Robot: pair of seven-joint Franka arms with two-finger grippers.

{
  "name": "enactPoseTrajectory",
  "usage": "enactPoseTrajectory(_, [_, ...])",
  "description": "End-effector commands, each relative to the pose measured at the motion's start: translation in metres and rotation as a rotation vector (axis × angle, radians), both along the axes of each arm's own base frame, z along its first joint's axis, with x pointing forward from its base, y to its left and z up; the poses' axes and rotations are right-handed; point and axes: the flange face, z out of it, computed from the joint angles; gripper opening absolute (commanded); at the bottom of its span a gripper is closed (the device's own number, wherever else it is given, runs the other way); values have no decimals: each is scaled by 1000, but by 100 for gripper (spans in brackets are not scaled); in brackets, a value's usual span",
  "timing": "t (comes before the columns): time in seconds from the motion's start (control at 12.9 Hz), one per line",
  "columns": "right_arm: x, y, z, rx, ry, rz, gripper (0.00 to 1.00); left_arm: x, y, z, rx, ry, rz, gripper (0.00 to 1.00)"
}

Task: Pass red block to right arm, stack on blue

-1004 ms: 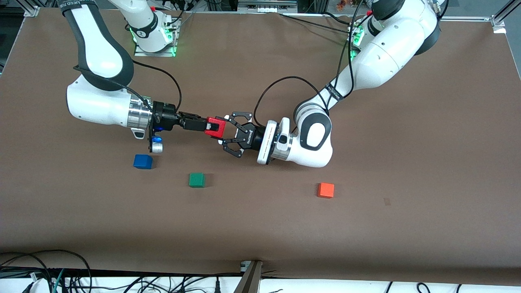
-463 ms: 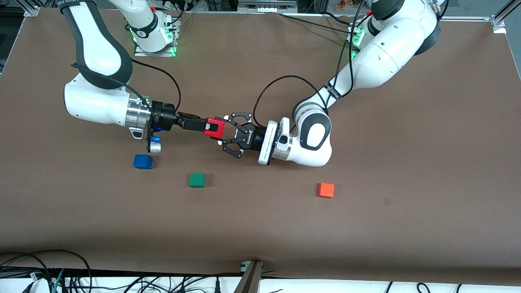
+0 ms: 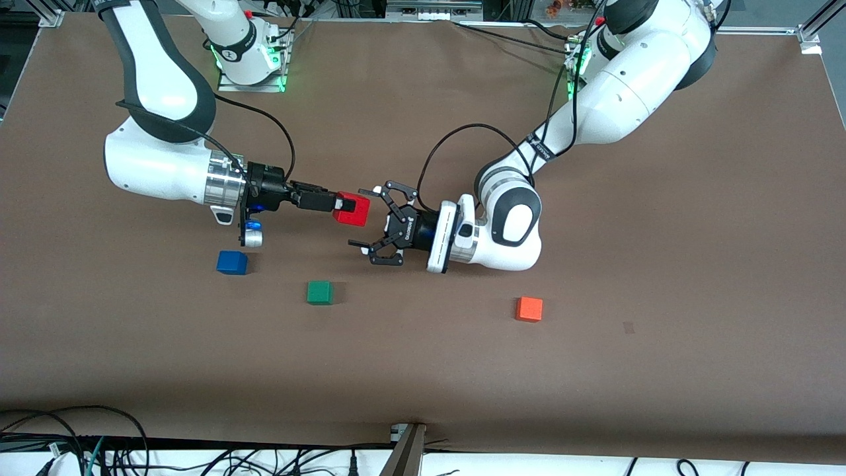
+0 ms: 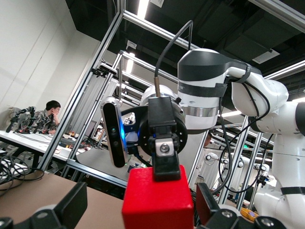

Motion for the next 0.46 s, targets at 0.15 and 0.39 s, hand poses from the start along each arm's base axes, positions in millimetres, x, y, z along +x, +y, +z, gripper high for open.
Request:
enactPoseTrajectory(0.15, [-4, -7, 7, -175, -81, 111, 5, 33, 76, -7, 25, -85, 4, 100])
enactPoseTrajectory(0.39, [-6, -13, 1, -326, -132, 218, 5, 60, 158, -8, 101, -149, -60, 100])
